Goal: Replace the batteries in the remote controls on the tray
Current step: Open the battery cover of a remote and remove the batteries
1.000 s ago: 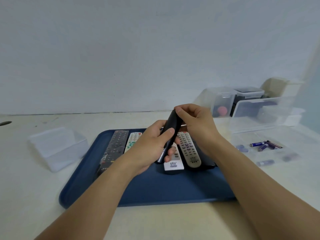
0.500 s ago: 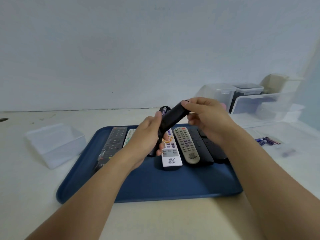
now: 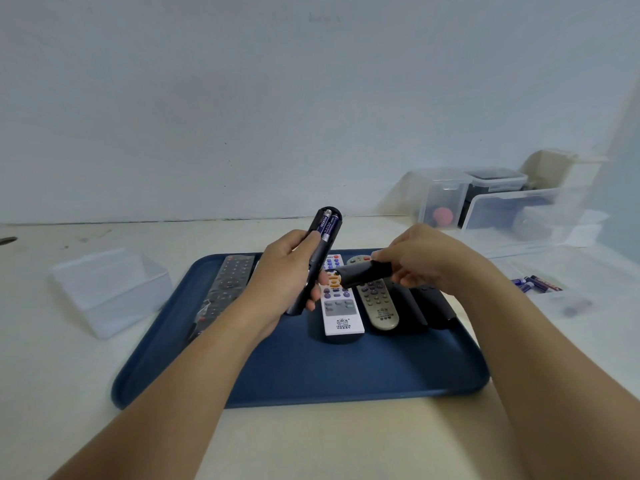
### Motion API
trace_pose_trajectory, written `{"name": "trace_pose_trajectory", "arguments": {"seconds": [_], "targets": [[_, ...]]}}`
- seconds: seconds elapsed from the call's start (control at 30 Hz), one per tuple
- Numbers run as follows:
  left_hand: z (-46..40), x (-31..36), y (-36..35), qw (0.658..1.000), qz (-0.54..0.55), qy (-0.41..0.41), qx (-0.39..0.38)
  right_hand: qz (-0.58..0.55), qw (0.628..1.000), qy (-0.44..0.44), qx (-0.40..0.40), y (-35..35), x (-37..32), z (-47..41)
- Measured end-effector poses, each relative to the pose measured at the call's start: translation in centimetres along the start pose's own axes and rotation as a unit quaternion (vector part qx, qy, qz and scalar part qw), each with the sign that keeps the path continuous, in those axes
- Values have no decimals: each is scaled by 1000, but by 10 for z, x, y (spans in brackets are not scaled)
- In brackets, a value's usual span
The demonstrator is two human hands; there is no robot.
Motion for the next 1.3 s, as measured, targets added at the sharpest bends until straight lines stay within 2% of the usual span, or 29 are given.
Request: {"name": "trace_pose_trajectory", "arguments": {"seconds": [0.1,0.17,0.23,0.27,0.33,0.4,0.53,0.77,1.3], "targets": [[2,0,2,1000,-20,19,6,45,999,-2,8,0,0,2],[3,0,3,999,-22,33,5,105,992,43,49,2,-4,2],[3,1,3,999,-20,30,3,116,965,175,155,8,-23,11],[3,2,2,999,-19,25,1,71,949,248,181,9,-33,22],[3,4,-1,1000,-17,10,-6,-33,920,356,159,1,-47,41],[4,5,-5,1000,-9,1,-12,-47,903,401,150,-12,-52,53],[5,5,-11,999,-13,-18,-24,-64,897,403,167,-20,-50,55],[6,12,-16,991,-100,-87,-34,-91,897,394,180,-20,-48,56],[10,14,-17,969,-212,-118,-37,-103,902,371,195,-22,-43,51]]}}
Point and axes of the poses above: each hand's wrist, its own z-axis away from the middle knuckle, its own y-axis out of the back of the hand, x = y × z, the point moved 6 cm from there along -z, towards the middle knuckle, and after that the axes turned 9 degrees about -y, right-handed, at the moved point
